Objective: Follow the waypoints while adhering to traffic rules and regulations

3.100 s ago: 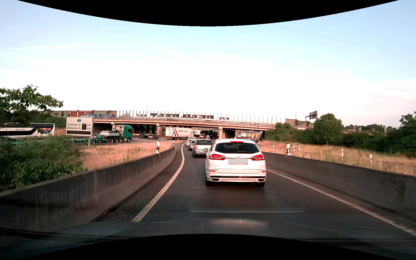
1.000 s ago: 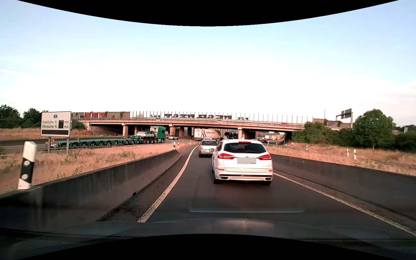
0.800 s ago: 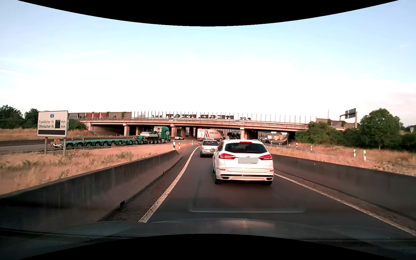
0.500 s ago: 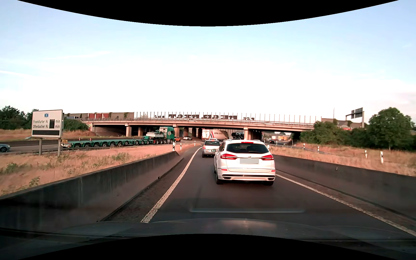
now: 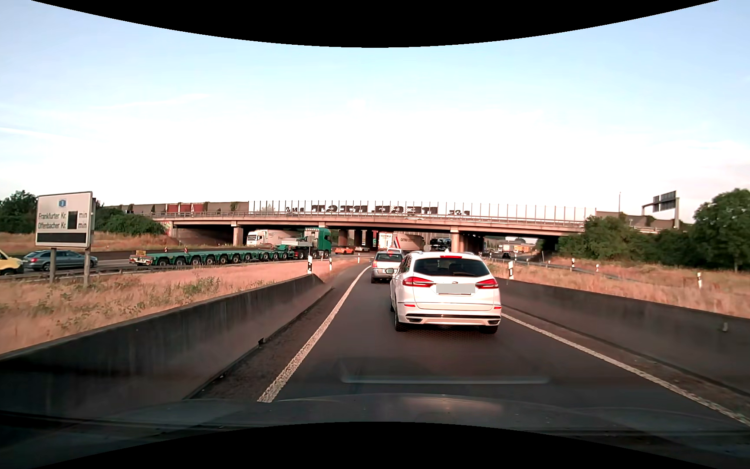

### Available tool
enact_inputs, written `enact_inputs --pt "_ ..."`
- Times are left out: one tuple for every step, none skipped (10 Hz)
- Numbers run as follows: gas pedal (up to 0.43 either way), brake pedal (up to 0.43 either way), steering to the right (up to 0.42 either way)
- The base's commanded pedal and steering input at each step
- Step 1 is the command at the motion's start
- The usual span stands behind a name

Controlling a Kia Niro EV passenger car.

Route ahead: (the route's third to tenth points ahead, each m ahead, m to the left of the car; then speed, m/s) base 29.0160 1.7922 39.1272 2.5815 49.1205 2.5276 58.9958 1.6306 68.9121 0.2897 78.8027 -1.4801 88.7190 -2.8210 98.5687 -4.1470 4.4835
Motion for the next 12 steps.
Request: enact_inputs --pt "0.000 0.061 -0.046" --pt "0.000 0.055 -0.044" --pt "0.000 0.061 -0.040" --pt "0.000 0.061 -0.037" --pt "0.000 0.055 -0.036" --pt "0.000 0.055 -0.036" --pt "0.000 0.055 -0.036" --pt "0.000 0.055 -0.035" --pt "0.000 0.055 -0.033" --pt "0.000 0.049 -0.028" --pt "0.000 0.049 -0.026" --pt "0.000 0.055 -0.026"
